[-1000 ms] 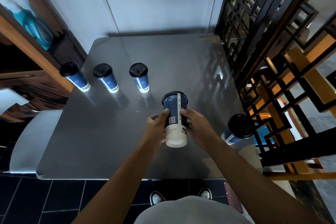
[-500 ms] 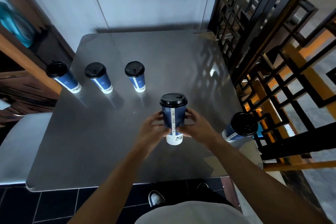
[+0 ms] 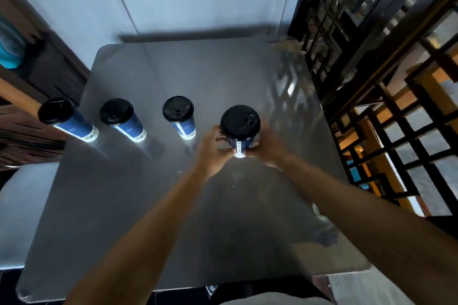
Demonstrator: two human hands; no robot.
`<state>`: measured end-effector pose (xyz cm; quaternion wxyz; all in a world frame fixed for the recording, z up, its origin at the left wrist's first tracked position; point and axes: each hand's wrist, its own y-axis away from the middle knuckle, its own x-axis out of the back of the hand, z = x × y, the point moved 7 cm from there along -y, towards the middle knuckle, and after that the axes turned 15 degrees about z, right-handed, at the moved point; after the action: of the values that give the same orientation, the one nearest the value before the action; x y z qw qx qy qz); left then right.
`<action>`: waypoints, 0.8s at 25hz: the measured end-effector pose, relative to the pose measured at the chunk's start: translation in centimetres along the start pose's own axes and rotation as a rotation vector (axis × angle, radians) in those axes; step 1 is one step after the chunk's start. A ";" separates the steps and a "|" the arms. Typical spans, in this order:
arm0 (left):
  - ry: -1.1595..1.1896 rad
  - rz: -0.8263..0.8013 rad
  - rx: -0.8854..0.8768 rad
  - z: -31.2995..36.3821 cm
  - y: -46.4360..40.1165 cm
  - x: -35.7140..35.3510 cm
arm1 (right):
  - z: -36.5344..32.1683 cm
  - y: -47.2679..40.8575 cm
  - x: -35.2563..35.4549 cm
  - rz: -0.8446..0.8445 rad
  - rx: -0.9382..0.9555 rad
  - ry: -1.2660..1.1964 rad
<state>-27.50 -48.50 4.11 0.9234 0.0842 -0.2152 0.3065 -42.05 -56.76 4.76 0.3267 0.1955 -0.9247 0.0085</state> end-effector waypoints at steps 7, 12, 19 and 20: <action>-0.028 -0.043 0.023 -1.5 -9.0 -5.7 | 4.1 -11.4 -0.7 -0.049 0.077 0.133; -0.004 -0.060 0.068 -4.0 -10.9 -8.4 | 6.3 -14.1 -2.0 -0.083 0.109 0.138; -0.056 -0.102 0.082 -5.4 -10.9 -9.4 | 7.8 -14.0 -2.7 -0.077 0.101 0.103; -0.061 -0.108 0.088 -5.6 -10.9 -9.4 | 7.9 -14.0 -2.7 -0.076 0.101 0.099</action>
<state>-25.74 -60.62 -5.42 0.9270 0.1452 -0.2246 0.2629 -39.77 -69.87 -4.69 0.3617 0.2458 -0.8978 0.0524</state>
